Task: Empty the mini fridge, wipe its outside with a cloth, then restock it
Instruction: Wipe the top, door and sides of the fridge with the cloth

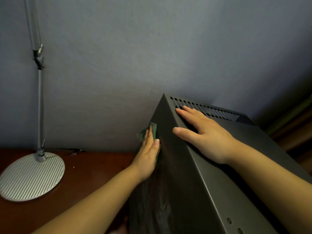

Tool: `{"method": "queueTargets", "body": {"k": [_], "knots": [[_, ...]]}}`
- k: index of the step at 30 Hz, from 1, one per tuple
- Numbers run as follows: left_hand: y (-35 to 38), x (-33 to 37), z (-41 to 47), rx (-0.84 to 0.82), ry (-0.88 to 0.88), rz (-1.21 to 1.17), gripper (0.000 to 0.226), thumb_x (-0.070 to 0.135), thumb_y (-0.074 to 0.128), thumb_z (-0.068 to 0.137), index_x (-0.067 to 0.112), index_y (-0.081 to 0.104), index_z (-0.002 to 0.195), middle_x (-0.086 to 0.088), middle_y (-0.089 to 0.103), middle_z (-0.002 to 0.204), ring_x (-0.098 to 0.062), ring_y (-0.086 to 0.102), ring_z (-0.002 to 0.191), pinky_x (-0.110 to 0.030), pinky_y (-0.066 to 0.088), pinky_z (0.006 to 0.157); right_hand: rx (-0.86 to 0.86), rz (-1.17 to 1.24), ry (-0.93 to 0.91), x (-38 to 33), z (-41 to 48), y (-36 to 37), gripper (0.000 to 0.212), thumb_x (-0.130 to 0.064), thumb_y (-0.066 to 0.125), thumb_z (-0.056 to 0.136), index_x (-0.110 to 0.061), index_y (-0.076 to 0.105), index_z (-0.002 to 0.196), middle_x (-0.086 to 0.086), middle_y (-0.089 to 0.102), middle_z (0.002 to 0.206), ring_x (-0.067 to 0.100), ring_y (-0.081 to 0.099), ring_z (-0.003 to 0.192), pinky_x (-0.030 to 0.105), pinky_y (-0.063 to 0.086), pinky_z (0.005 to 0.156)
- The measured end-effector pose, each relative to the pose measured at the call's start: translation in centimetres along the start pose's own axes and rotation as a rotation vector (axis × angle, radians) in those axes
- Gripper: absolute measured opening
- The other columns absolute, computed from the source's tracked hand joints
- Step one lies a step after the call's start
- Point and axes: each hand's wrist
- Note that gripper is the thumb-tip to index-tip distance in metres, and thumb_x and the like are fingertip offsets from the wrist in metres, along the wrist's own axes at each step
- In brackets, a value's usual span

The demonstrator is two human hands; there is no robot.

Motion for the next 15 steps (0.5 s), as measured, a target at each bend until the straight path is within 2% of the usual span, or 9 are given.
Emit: {"method": "queueTargets", "body": {"k": [3,8,10,12,15], "knots": [[-0.2,1.3,0.3,-0.037,0.04,-0.014,0.065,0.055,0.024,0.094,0.041,-0.003,0.151,0.015,-0.006,0.167,0.001,-0.009,0.152,-0.03,0.0,0.126,0.006,0.004,-0.007,0.1,0.0,0.0,0.079,-0.079,0.033,0.085,-0.05,0.015,0.156,-0.024,0.004,0.165,-0.001,-0.001,0.151,0.033,0.006,0.122],[-1.2,0.8,2.6,0.004,0.035,0.087,0.079,0.061,0.02,0.092,0.028,0.0,0.161,0.009,-0.003,0.169,-0.002,-0.006,0.153,-0.036,0.0,0.127,0.0,0.006,0.006,-0.1,-0.1,0.0,0.081,-0.079,0.032,0.082,-0.05,0.016,0.156,-0.025,0.004,0.165,-0.001,-0.002,0.151,0.032,0.005,0.122],[-1.5,-0.2,2.8,0.021,-0.002,0.083,0.083,0.066,0.021,0.09,0.029,0.002,0.161,0.01,0.001,0.169,-0.003,-0.002,0.153,-0.04,0.005,0.128,0.0,0.009,0.005,-0.1,-0.1,-0.1,0.082,-0.08,0.031,0.081,-0.05,0.015,0.155,-0.025,0.004,0.165,-0.001,-0.001,0.151,0.033,0.006,0.122],[-1.2,-1.1,1.8,0.014,-0.028,0.07,0.076,0.062,0.022,0.092,0.034,0.002,0.16,0.01,0.001,0.169,-0.002,-0.002,0.153,-0.041,0.006,0.128,0.001,0.01,0.003,-0.1,-0.2,-0.1,0.082,-0.081,0.031,0.08,-0.051,0.015,0.155,-0.025,0.004,0.165,-0.001,-0.001,0.151,0.034,0.007,0.123],[0.0,-0.9,-0.9,-0.022,0.027,-0.013,0.063,0.059,0.026,0.094,0.046,0.0,0.15,0.014,-0.004,0.168,0.002,-0.007,0.152,-0.037,0.002,0.128,0.006,0.01,0.0,0.1,-0.2,-0.1,0.082,-0.081,0.03,0.08,-0.052,0.015,0.155,-0.026,0.004,0.164,-0.002,-0.001,0.151,0.034,0.007,0.123]]}}
Point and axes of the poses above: each hand's wrist, its own z-axis towards the middle knuckle, its own y-axis out of the palm, x = y × z
